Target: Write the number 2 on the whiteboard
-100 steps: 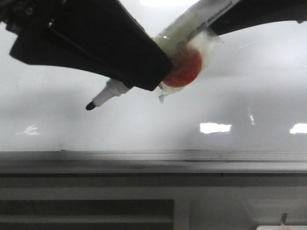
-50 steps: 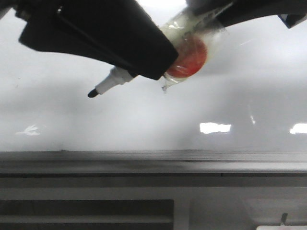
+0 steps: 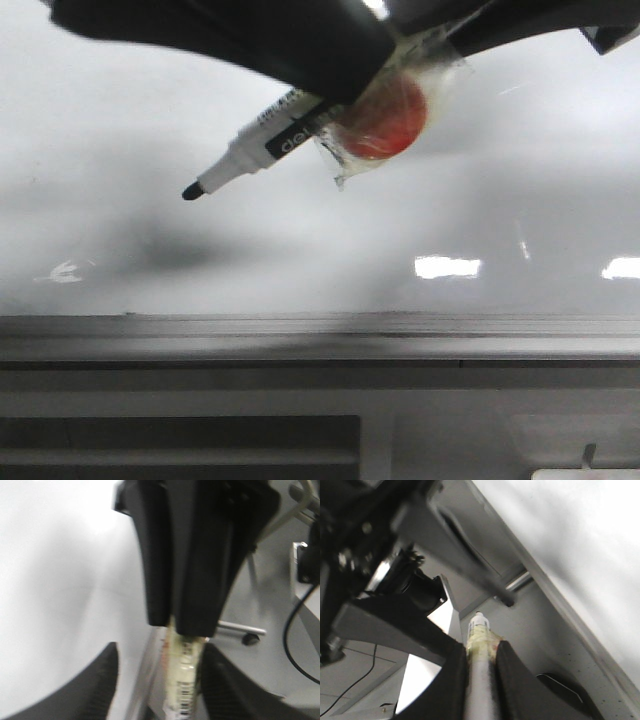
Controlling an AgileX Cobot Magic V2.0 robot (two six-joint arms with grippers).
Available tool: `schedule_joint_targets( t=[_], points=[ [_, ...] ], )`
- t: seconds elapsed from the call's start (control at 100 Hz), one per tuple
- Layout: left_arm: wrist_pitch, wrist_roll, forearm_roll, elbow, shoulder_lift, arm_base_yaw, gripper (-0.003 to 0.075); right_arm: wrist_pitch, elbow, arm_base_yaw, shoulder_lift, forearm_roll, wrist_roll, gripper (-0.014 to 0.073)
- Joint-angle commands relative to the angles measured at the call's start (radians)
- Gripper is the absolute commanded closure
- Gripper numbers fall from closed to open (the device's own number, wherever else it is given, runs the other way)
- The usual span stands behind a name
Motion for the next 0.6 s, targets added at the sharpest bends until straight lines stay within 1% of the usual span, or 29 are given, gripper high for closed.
schedule_joint_targets(
  t=[0.0,0.08,0.15,0.22,0.26,0.29,0.33,0.36,0.38,0.39,0.47,0.59],
  points=[
    [-0.061,-0.004,-0.023,-0.050,-0.051,0.030,0.0237,-0.034,-0.011,0.003,-0.046,0.054,-0.015,0.0639],
    [-0.058,-0.016,-0.025,-0.049,-0.092,0.069,0.0248,-0.108,0.031,0.003,-0.095,0.054,-0.015,0.0639],
    [-0.054,-0.048,-0.039,-0.048,-0.133,0.108,0.0276,-0.194,0.082,0.003,-0.160,0.058,-0.015,0.0639],
    [-0.054,-0.091,-0.059,-0.038,-0.173,0.144,0.0342,-0.282,0.137,0.003,-0.240,0.071,-0.017,0.0639],
    [-0.059,-0.116,-0.065,-0.027,-0.197,0.162,0.0423,-0.338,0.165,0.003,-0.290,0.076,-0.020,0.0639],
    [-0.065,-0.135,-0.070,-0.018,-0.214,0.171,0.0468,-0.374,0.181,0.003,-0.322,0.081,-0.024,0.0639],
    [-0.086,-0.140,-0.087,0.002,-0.239,0.177,0.0587,-0.421,0.200,0.003,-0.370,0.088,-0.029,0.0639],
    [-0.106,-0.140,-0.097,0.019,-0.256,0.180,0.0643,-0.452,0.209,0.003,-0.400,0.090,-0.029,0.0639],
    [-0.124,-0.140,-0.102,0.034,-0.268,0.180,0.0721,-0.474,0.211,0.003,-0.420,0.090,-0.031,0.0639],
    [-0.132,-0.140,-0.103,0.039,-0.277,0.180,0.0741,-0.488,0.214,0.003,-0.426,0.090,-0.031,0.0639],
    [-0.234,-0.142,-0.152,0.107,-0.326,0.180,0.0741,-0.549,0.216,0.003,-0.476,0.092,-0.031,0.0639],
    [-0.377,-0.142,-0.231,0.203,-0.395,0.180,0.0741,-0.593,0.216,0.003,-0.481,0.097,-0.031,0.0639]
  ],
)
